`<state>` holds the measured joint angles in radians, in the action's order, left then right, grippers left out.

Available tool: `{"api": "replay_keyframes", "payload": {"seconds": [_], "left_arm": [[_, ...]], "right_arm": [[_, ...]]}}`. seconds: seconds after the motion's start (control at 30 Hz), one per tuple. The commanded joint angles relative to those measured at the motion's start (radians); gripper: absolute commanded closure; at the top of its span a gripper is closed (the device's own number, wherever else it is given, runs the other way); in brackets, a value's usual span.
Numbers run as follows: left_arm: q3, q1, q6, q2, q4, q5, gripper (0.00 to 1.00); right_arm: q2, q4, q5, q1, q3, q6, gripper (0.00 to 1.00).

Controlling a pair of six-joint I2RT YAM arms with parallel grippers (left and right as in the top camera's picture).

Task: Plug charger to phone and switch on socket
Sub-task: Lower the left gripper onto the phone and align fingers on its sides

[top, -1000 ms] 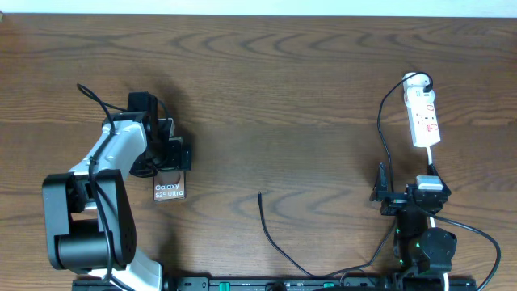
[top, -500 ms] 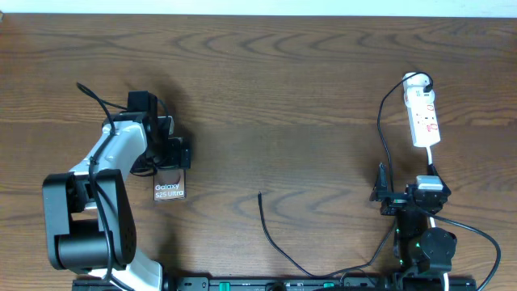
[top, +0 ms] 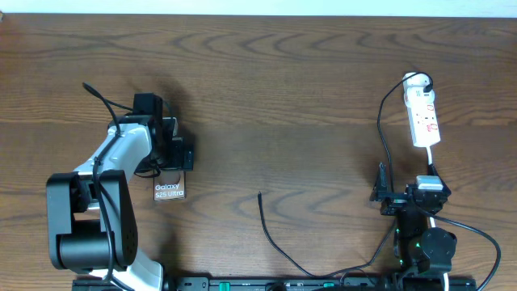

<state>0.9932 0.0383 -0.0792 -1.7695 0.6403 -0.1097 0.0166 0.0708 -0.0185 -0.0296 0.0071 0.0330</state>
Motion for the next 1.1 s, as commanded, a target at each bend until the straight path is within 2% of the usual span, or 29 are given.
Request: {"api": "replay_keyframes", "payload": {"seconds": [0.0,1.07], "left_arm": [[-0.021,-0.003,-0.006,-0.006,0.002,-0.016,0.02],[-0.022,-0.003,0.006,-0.007,0.031,0.051,0.01]], "right_arm": [[-0.009,0.004,-0.002,0.003,-0.002,-0.009,0.01],[-0.008,0.004,-0.002,0.003,-0.002,-0.009,0.01]]}}
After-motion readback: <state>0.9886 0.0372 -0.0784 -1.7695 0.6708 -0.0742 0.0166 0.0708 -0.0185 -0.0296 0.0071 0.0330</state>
